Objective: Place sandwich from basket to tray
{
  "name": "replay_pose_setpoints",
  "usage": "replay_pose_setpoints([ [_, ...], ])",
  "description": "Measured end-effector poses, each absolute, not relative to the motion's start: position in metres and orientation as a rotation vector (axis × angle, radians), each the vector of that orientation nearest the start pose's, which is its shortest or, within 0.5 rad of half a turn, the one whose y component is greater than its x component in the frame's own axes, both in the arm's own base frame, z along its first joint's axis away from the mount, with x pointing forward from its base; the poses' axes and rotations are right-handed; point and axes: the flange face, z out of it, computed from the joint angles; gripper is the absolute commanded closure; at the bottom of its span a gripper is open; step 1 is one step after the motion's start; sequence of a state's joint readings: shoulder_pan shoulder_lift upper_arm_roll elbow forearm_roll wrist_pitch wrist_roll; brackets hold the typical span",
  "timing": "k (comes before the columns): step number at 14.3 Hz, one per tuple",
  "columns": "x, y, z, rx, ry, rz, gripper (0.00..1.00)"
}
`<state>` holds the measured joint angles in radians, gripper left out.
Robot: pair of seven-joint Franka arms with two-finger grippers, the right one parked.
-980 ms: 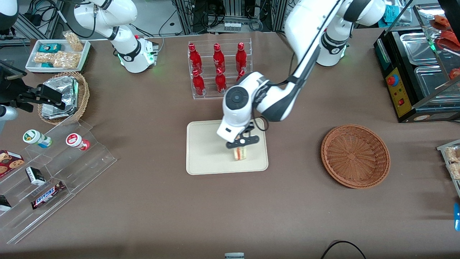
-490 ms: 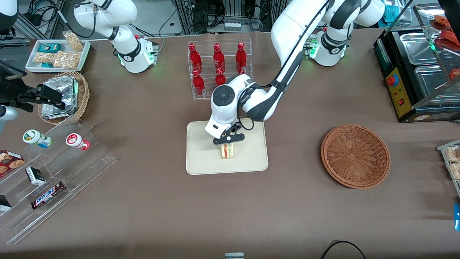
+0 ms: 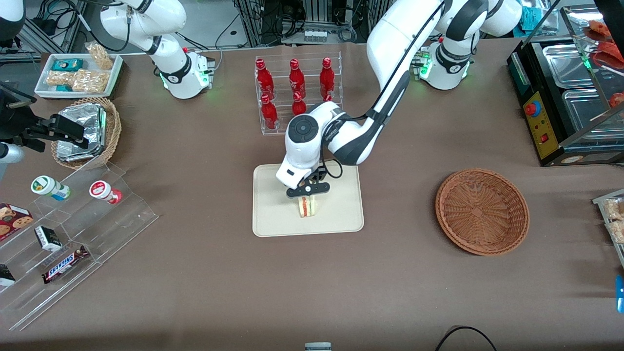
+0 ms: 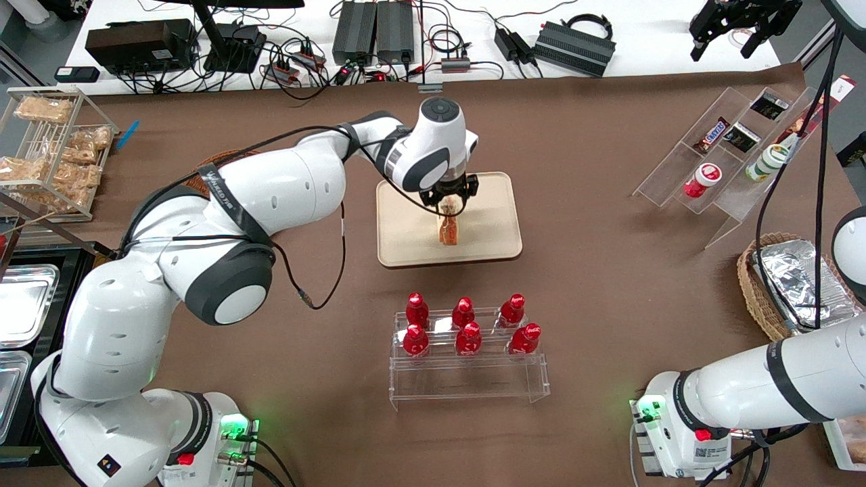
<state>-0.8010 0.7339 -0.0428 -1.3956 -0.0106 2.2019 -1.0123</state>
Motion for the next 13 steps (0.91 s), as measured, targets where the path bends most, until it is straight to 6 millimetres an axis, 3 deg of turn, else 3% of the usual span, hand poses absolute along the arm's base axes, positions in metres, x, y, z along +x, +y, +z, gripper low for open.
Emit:
replay_pose_setpoints([
  [3,0.502,-0.523,0.338,-3.146,-0.305,0.026,0.00],
  [6,0.512,-0.480,0.378,-3.040,-0.361,0.100,0.00],
  [9,0.542,-0.428,0.383,-3.018,-0.386,0.118,0.00],
  [11,0.559,-0.386,0.383,-3.015,-0.353,0.148,0.00],
  [13,0.568,-0.338,0.396,-3.027,-0.300,0.170,0.00],
])
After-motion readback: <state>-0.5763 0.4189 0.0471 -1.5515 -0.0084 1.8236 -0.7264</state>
